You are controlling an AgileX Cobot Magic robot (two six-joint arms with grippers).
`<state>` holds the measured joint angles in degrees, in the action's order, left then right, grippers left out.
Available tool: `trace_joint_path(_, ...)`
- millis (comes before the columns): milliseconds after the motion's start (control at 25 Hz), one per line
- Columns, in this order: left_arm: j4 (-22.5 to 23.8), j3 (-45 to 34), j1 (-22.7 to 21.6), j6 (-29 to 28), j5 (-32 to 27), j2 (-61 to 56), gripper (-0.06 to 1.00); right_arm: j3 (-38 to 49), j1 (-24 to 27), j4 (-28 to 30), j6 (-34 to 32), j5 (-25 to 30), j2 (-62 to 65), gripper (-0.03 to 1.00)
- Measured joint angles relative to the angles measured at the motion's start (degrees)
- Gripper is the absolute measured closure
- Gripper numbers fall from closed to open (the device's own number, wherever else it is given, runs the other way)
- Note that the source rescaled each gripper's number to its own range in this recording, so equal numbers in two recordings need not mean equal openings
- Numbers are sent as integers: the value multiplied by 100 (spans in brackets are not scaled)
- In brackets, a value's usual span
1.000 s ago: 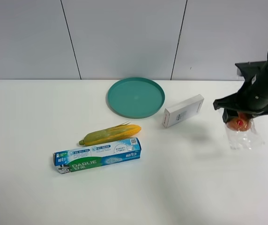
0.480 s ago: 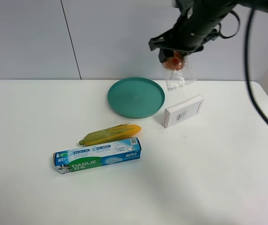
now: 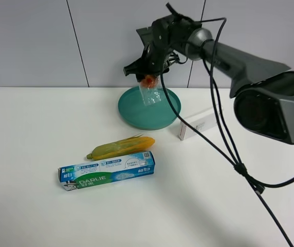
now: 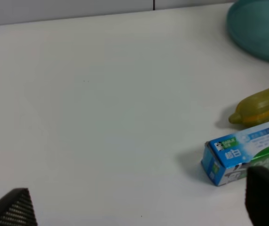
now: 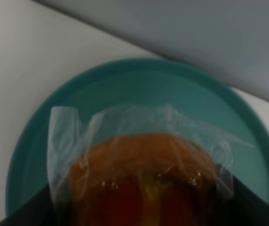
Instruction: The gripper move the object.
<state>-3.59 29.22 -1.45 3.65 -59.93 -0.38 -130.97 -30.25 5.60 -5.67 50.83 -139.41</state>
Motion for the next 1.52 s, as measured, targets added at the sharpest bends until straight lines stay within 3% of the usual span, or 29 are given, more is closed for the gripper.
trace_joint_path(560, 0, 0, 0, 0, 0, 0, -6, -196, -44, -89, 6, 35, -771, 96)
trace_joint_path(600, 0, 0, 0, 0, 0, 0, -6, -196, -44, -89, 36, 93, -771, 89)
trace_joint_path(640, 0, 0, 0, 0, 0, 0, -6, -196, -44, -76, 70, 161, -771, 75)
trace_joint_path(760, 0, 0, 0, 0, 0, 0, -6, -196, -44, -47, 88, 282, -771, 23)
trace_joint_path(840, 0, 0, 0, 0, 0, 0, -6, -196, -44, -47, 48, 295, -771, 7)
trace_joint_path(1040, 5, 0, 0, 0, 0, 0, -6, -196, -44, -47, 42, 370, -677, -2)
trace_joint_path(1360, 5, 0, 0, 0, 0, 0, -6, -201, -58, -47, 338, 1718, 585, -2)
trace_joint_path(1520, 5, 0, 0, 0, 0, 0, -6, -201, -65, -228, 497, 1838, 1124, -3)
